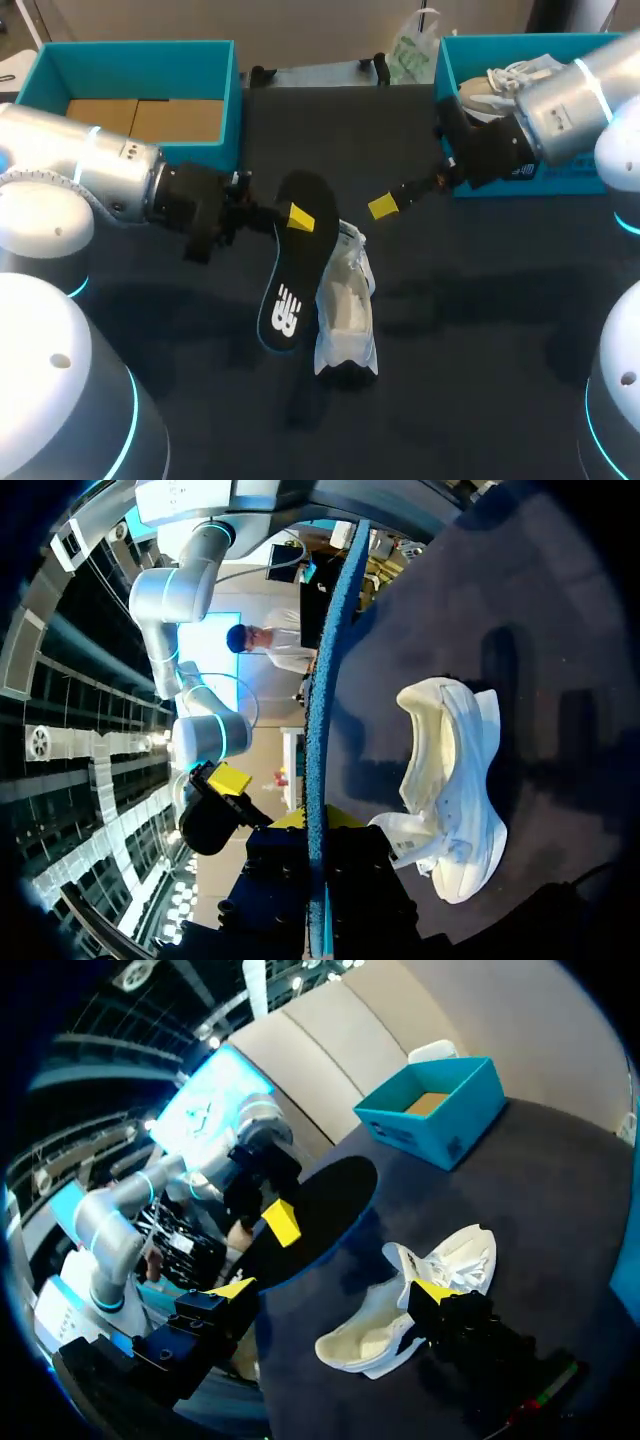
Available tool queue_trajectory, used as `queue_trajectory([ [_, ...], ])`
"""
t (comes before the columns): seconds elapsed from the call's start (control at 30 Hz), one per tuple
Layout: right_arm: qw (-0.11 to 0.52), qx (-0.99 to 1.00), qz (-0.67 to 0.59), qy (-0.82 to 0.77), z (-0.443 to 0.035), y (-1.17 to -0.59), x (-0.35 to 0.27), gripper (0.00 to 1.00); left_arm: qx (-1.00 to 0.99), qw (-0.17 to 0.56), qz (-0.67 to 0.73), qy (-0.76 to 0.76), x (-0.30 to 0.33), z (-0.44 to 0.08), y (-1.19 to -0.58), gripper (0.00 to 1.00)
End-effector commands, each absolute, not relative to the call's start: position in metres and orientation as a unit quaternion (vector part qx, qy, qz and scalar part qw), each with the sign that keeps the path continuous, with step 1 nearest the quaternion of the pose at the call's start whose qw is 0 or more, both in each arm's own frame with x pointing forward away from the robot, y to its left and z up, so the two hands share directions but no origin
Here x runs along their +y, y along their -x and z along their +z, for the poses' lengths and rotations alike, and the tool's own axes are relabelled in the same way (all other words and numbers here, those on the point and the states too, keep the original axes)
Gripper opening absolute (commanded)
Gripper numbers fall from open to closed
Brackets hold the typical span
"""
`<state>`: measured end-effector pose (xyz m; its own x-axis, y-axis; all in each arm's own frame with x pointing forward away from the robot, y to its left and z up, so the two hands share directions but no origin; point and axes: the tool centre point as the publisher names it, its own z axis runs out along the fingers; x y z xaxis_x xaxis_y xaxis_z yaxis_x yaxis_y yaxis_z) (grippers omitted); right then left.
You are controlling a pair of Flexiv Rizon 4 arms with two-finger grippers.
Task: Take the shoe out of the shoebox, open the shoe tongue, remove and reinsert the insole, then place the shoe into the shoebox
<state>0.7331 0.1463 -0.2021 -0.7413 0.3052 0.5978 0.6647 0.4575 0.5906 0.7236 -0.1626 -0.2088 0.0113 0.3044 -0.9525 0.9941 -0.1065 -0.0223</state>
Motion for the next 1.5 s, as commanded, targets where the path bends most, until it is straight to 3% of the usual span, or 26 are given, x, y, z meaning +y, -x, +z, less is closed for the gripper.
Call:
queue_trajectory([
  [0.03, 0.194, -0.892, -0.343, 0.221, -0.197, -0.733, 0.136, 1.00, 0.558, 0.387, -0.457, -0.575, -0.166, -0.208, -0.709, 0.00],
  [0.2, 0.113, -0.938, -0.301, 0.131, -0.206, -0.719, 0.112, 1.00, 0.551, 0.361, -0.538, -0.525, -0.171, -0.204, -0.682, 0.00],
  [0.57, 0.114, -0.947, -0.277, 0.118, -0.214, -0.715, 0.107, 1.00, 0.564, 0.349, -0.524, -0.534, -0.170, -0.204, -0.674, 0.00],
  [0.67, 0.034, -0.967, -0.251, 0.039, -0.223, -0.709, 0.108, 1.00, 0.551, 0.329, -0.572, -0.512, -0.175, -0.205, -0.663, 0.00],
  [0.77, 0.002, -0.972, -0.237, -0.001, -0.246, -0.702, 0.105, 1.00, 0.540, 0.310, -0.628, -0.466, -0.176, -0.206, -0.654, 0.00],
  [0.87, 0.020, -0.977, -0.213, -0.015, -0.268, -0.693, 0.104, 1.00, 0.536, 0.285, -0.658, -0.445, -0.174, -0.211, -0.641, 0.00],
  [1.27, 0.020, -0.977, -0.213, -0.015, -0.268, -0.693, 0.104, 1.00, 0.537, 0.283, -0.661, -0.441, -0.178, -0.214, -0.640, 0.00],
  [1.5, -0.003, -0.980, -0.195, -0.046, -0.290, -0.682, 0.102, 1.00, 0.537, 0.272, -0.686, -0.408, -0.179, -0.220, -0.625, 0.00],
])
